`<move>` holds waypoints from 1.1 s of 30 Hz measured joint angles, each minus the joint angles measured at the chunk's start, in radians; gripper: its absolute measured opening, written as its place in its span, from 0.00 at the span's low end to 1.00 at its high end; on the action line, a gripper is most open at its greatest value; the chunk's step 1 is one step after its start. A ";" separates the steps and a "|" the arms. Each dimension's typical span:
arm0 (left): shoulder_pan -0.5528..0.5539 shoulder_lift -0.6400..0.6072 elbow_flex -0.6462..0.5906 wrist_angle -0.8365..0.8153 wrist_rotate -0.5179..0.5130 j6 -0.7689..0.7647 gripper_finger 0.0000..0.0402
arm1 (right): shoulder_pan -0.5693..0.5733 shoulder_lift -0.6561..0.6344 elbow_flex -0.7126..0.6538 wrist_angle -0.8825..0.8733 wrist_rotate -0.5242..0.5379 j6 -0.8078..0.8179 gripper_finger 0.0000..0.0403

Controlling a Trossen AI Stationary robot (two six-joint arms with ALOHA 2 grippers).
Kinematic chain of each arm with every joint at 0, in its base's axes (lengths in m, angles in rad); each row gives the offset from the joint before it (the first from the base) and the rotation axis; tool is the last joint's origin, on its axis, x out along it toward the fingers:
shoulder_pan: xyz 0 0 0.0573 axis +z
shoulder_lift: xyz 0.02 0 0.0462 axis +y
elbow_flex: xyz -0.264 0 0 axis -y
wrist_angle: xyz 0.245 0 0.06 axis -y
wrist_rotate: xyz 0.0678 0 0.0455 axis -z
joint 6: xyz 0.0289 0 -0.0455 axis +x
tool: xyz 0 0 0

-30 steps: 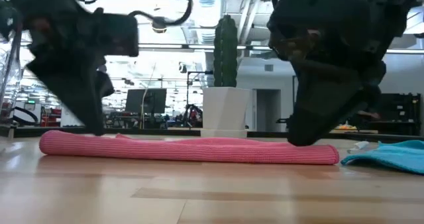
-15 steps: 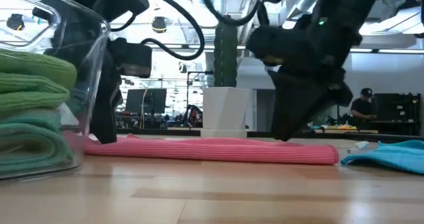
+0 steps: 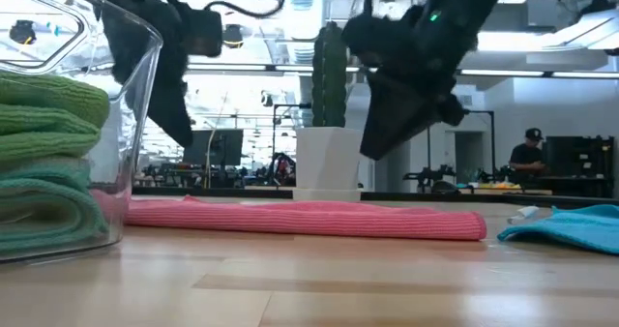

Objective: Fold microfiber towels
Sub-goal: Fold the pink microfiber cloth

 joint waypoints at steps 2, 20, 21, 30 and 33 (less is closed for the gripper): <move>0.035 0.001 -0.018 0.031 0.002 0.028 0.27 | -0.030 0.007 0.000 0.014 -0.048 -0.036 0.28; 0.209 0.181 -0.088 0.167 0.121 0.191 0.05 | -0.074 0.011 -0.169 0.120 -0.148 -0.004 0.28; 0.218 0.188 -0.086 0.171 0.122 0.192 0.04 | -0.080 0.011 -0.179 0.119 -0.152 -0.005 0.28; 0.347 0.205 -0.060 0.203 0.091 0.271 0.01 | -0.186 0.000 -0.216 0.078 -0.153 -0.053 0.28; 0.391 0.202 -0.039 0.193 0.112 0.272 0.01 | -0.213 -0.024 -0.221 0.057 -0.158 -0.072 0.28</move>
